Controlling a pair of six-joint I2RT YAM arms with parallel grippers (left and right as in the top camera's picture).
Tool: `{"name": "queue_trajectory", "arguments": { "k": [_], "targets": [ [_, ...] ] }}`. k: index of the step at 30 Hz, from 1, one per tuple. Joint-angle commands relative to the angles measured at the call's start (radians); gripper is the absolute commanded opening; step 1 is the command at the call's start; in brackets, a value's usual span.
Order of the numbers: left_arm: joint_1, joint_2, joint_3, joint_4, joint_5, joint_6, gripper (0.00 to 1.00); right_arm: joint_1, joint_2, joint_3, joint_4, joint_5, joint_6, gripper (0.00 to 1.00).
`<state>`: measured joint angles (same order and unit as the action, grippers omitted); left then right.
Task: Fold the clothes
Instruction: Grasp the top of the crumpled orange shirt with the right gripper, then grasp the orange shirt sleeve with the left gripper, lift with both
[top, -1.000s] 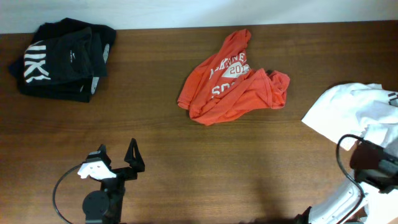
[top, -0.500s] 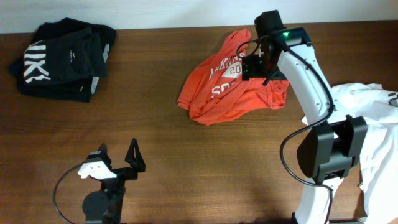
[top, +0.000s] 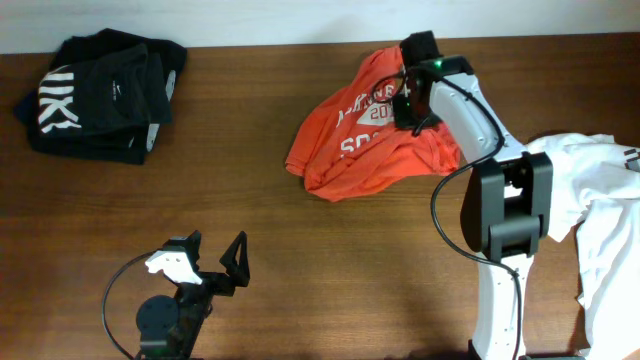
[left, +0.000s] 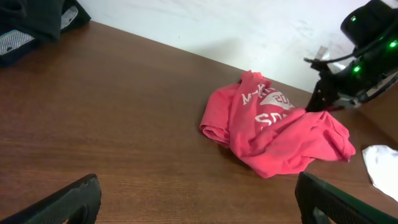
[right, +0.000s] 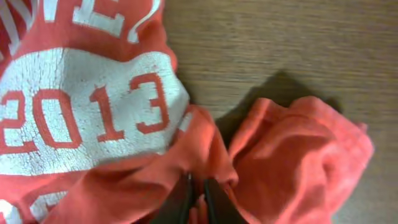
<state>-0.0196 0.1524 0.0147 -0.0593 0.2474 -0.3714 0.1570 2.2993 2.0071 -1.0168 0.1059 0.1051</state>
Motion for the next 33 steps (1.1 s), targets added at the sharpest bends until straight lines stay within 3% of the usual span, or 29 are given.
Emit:
{"name": "queue_trajectory", "arguments": {
  "k": [1, 5, 7, 10, 12, 14, 17, 20, 21, 25, 30, 32, 33],
  "targets": [
    [-0.004, 0.003, -0.005, 0.011, 0.055, -0.01, 0.99, -0.015, -0.005, 0.214, -0.169, 0.014, 0.059, 0.04],
    [-0.004, 0.005, 0.065, 0.006, 0.187, -0.009, 0.99, 0.061, -0.048, 0.747, -0.588, -0.14, 0.091, 0.04],
    [-0.004, 0.04, 0.208, -0.143, 0.187, 0.059, 0.99, 0.135, -0.117, 0.941, -0.682, -0.179, 0.096, 0.04],
    [-0.004, 0.24, 0.459, -0.403, 0.229, 0.208, 0.99, 0.231, -0.3, 0.951, -0.682, -0.206, 0.171, 0.04],
    [-0.014, 0.464, 0.575, -0.491, 0.34, 0.258, 0.99, 0.237, -0.421, 0.951, -0.682, -0.203, 0.193, 0.04],
    [-0.109, 0.74, 0.695, -0.525, 0.354, 0.304, 0.99, 0.235, -0.563, 0.949, -0.682, -0.173, 0.193, 0.04],
    [-0.267, 1.102, 0.815, -0.397, 0.287, 0.32, 0.99, 0.235, -0.699, 0.93, -0.682, -0.07, 0.193, 0.04],
    [-0.285, 1.368, 0.816, -0.185, 0.238, 0.315, 0.99, 0.235, -0.762, 0.813, -0.682, -0.041, 0.192, 0.04],
    [-0.285, 1.446, 0.829, -0.174, 0.122, 0.236, 0.99, 0.235, -0.777, 0.751, -0.682, -0.021, 0.192, 0.04],
    [-0.285, 1.542, 0.85, -0.208, -0.039, 0.208, 0.99, 0.235, -0.782, 0.608, -0.682, -0.014, 0.192, 0.04],
    [-0.307, 1.571, 0.85, -0.256, 0.01, 0.298, 0.99, 0.235, -0.783, 0.602, -0.682, -0.015, 0.214, 0.04],
    [-0.319, 1.62, 0.85, -0.253, 0.01, 0.298, 0.82, 0.235, -0.783, 0.602, -0.682, -0.015, 0.219, 0.04],
    [-0.329, 1.623, 0.85, -0.252, 0.008, 0.298, 0.82, 0.235, -0.783, 0.602, -0.681, -0.015, 0.219, 0.04]
  ]
}}
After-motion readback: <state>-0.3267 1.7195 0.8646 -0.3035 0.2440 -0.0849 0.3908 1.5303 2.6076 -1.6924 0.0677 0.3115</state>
